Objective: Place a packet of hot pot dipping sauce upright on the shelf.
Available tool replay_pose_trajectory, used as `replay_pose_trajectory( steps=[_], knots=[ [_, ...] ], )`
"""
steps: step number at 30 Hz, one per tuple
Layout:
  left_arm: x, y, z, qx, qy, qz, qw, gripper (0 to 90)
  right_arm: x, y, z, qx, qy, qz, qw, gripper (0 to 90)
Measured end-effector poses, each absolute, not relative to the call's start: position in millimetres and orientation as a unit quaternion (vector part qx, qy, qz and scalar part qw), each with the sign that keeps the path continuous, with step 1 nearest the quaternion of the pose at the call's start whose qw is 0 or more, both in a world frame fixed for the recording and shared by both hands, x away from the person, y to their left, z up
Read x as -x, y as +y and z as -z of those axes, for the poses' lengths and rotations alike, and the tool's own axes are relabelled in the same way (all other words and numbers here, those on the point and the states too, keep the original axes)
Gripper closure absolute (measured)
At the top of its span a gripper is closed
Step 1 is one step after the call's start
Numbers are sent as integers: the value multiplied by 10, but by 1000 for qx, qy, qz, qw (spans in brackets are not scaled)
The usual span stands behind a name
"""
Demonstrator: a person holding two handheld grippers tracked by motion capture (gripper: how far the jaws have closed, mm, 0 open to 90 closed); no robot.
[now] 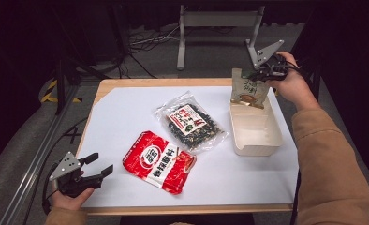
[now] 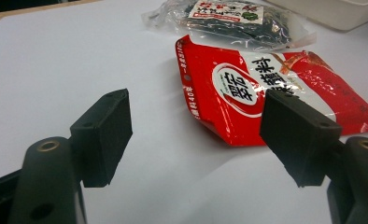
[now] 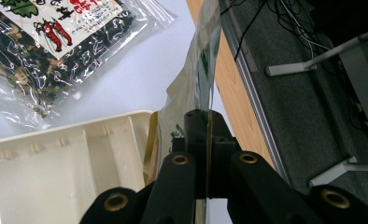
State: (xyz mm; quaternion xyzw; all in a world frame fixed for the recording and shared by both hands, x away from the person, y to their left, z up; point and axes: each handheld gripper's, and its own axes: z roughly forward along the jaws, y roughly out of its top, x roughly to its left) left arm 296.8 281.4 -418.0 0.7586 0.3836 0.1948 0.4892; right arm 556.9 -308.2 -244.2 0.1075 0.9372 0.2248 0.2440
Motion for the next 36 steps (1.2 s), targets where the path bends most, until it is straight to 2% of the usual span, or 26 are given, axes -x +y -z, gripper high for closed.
replay_pose_trajectory(
  steps=[36],
  knots=[
    [-2988,2803,4184,-758,383,-190,492,258,-5608,-2755,2655,-61,952,-197,226,881]
  ],
)
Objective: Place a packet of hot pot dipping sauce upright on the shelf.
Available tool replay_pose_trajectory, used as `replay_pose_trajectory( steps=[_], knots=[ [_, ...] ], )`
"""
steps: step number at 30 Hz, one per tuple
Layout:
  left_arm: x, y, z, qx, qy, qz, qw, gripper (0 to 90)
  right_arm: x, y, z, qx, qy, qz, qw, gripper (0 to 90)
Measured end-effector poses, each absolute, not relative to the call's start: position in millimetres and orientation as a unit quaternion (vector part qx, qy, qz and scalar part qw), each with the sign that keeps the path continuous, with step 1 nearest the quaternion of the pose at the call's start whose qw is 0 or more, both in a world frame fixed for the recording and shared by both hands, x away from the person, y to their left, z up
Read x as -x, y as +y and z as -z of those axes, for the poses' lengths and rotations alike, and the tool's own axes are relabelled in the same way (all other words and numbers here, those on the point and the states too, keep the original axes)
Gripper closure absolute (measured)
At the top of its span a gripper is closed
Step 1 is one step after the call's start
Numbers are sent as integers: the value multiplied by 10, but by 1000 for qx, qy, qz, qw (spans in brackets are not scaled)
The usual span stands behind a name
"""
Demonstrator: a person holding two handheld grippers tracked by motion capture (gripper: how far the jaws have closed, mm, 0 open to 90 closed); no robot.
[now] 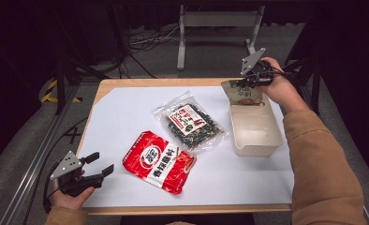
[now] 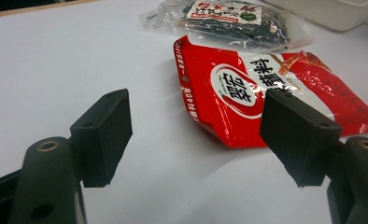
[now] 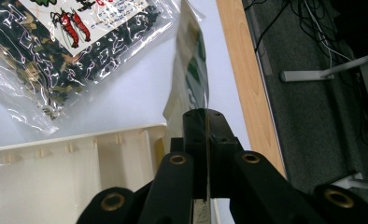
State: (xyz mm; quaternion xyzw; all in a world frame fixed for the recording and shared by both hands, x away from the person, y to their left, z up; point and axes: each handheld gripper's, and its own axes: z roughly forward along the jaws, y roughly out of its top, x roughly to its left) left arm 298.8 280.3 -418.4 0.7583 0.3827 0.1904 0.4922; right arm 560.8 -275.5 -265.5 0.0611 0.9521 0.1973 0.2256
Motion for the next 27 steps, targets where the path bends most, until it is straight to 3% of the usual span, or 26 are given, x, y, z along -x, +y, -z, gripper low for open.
replay_pose_trajectory(
  steps=[11,15,20,24,27],
  knots=[
    [-3001,2783,4182,-760,381,-189,492,259,-5604,-2902,2737,-98,949,-192,228,888],
    [-3015,2774,4180,-761,376,-191,492,258,-5587,-3004,2747,-126,945,-194,232,846],
    [-3035,2755,4176,-763,374,-189,493,258,-5555,-3054,2740,-154,934,-201,250,708],
    [-3059,2734,4174,-765,370,-188,493,258,-5516,-3081,2701,-195,913,-235,270,497],
    [-3078,2721,4170,-766,367,-187,494,258,-5479,-3109,2666,-203,904,-258,276,445]
  ],
)
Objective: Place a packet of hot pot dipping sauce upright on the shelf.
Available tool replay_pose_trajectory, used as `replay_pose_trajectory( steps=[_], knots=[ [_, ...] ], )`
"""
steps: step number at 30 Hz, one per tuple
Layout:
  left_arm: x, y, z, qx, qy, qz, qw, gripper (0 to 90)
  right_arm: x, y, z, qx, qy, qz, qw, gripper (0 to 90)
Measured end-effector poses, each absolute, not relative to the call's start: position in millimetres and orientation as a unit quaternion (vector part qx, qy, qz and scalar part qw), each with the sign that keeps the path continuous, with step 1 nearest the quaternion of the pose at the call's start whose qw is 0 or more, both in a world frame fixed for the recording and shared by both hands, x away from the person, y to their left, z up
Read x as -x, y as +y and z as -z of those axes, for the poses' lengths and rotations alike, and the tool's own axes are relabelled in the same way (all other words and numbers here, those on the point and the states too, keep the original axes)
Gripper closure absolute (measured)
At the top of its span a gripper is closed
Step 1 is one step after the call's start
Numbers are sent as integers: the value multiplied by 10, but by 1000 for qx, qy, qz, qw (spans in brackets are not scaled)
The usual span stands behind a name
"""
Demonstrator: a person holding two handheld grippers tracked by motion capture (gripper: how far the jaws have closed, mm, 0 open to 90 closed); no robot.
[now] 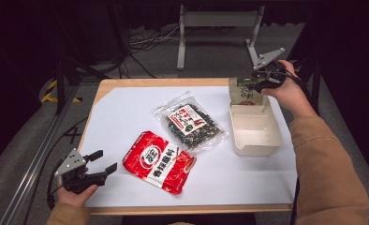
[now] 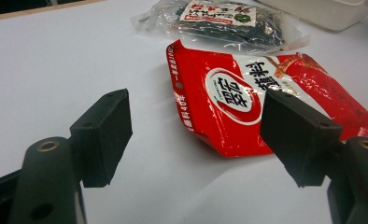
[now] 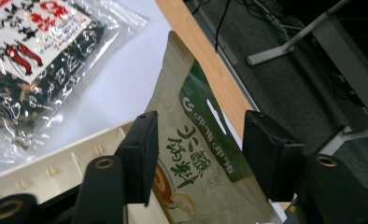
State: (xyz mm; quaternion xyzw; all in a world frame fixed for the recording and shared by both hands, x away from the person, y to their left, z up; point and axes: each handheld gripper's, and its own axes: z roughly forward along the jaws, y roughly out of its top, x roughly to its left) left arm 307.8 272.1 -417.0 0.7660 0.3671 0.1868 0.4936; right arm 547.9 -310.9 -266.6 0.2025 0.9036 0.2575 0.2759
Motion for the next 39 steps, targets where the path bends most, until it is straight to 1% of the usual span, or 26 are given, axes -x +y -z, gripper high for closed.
replay_pose_trajectory(
  steps=[3,7,10,16,18,23,28,30,39],
  knots=[
    [-3103,2695,4169,-767,365,-184,495,257,-5431,-3125,2636,-204,896,-272,287,407],
    [-3133,2667,4171,-768,362,-183,496,256,-5317,-3165,2566,-234,880,-290,296,382],
    [-3145,2660,4167,-770,361,-180,495,256,-5250,-3197,2538,-247,868,-316,293,369],
    [-3179,2613,4160,-773,356,-180,493,255,-4991,-3250,2492,-269,847,-361,283,346],
    [-3198,2603,4164,-773,371,-187,479,256,-4888,-3257,2486,-277,841,-372,280,338],
    [-3218,2615,4165,-768,379,-184,482,260,-4645,-3235,2480,-277,835,-384,280,321],
    [-3245,2562,4172,-775,374,-177,477,259,-4444,-3210,2500,-275,827,-404,279,318],
    [-3249,2556,4175,-778,372,-179,474,259,-4349,-3176,2527,-276,826,-403,282,330],
    [-3277,2548,4175,-777,371,-171,479,257,-4018,-3051,2629,-275,825,-405,282,323]
  ],
)
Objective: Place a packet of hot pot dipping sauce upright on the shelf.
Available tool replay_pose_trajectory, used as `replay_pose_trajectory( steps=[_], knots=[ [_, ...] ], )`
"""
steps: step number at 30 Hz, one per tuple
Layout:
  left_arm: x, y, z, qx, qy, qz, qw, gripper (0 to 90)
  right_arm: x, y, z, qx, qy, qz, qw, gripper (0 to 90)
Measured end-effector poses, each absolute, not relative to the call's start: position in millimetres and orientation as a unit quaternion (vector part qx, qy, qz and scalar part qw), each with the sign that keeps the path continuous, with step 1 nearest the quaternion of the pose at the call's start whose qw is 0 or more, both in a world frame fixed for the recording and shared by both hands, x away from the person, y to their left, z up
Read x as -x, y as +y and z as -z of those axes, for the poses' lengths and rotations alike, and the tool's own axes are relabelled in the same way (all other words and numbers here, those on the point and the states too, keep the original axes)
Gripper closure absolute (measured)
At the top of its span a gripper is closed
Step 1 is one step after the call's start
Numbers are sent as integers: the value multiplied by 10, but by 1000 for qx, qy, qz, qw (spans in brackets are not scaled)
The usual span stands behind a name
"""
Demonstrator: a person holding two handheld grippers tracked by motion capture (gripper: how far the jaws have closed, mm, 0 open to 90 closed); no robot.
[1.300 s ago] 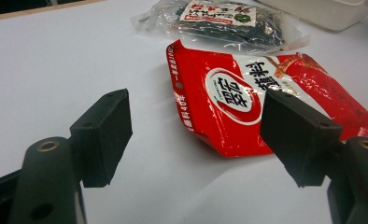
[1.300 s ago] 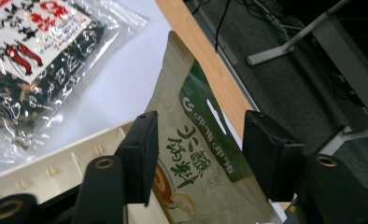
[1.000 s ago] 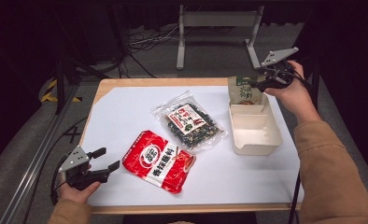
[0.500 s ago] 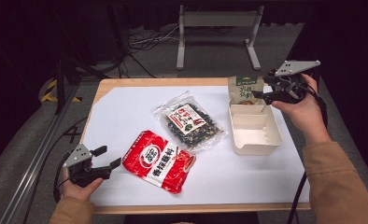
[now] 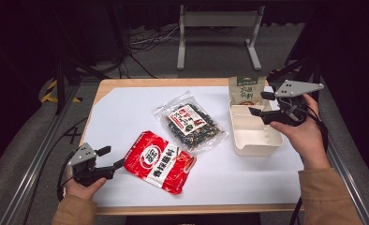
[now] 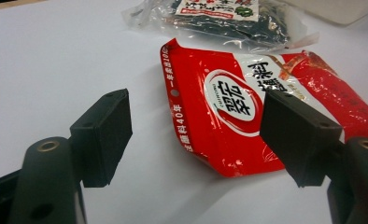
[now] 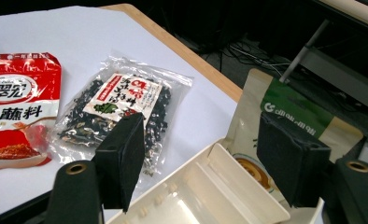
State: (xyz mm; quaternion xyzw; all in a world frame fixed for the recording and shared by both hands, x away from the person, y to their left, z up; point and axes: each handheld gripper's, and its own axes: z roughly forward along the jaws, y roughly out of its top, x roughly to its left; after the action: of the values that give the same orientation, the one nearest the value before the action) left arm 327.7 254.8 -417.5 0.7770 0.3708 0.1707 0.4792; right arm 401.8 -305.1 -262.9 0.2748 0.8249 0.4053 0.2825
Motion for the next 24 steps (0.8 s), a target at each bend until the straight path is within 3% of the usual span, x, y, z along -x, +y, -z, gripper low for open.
replay_pose_trajectory(
  steps=[16,24],
  knots=[
    [-3343,2496,4258,-783,386,-155,462,271,-3731,-3065,2991,-298,816,-427,251,383],
    [-3522,2265,4454,-827,383,-109,397,259,-3716,-3099,3013,-305,815,-418,262,368]
  ],
)
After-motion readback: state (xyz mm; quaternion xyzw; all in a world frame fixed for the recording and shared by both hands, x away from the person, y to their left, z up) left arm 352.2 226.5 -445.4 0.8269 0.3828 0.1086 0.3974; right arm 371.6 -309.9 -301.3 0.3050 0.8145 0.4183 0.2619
